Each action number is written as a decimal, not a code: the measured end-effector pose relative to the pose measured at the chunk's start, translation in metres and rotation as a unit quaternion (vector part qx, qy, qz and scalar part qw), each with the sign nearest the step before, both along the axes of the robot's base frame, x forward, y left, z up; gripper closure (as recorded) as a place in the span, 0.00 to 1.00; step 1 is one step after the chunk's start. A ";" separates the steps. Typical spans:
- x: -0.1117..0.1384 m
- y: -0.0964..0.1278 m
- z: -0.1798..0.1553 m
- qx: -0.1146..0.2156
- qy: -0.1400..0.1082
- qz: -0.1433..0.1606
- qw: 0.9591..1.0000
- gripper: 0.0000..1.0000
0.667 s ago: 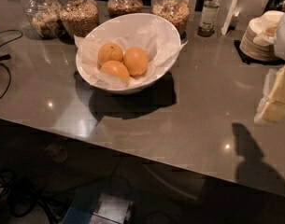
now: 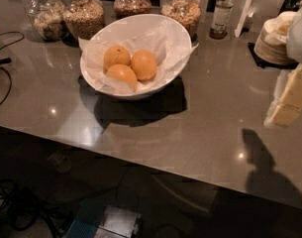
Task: Pick orange from white bowl
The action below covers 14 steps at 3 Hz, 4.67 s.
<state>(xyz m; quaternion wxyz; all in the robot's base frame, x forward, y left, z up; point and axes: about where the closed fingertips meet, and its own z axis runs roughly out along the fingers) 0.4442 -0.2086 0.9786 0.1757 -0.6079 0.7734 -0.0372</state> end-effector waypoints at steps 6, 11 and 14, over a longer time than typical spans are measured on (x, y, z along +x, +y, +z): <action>0.141 0.198 0.063 0.047 -0.097 0.182 0.977 0.00; 0.200 0.222 0.020 -0.001 -0.083 0.198 0.977 0.19; 0.158 0.216 -0.045 -0.057 -0.011 0.217 0.974 0.04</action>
Offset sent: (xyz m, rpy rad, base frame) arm 0.0913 0.0829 0.0367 0.2441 -0.1986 0.1161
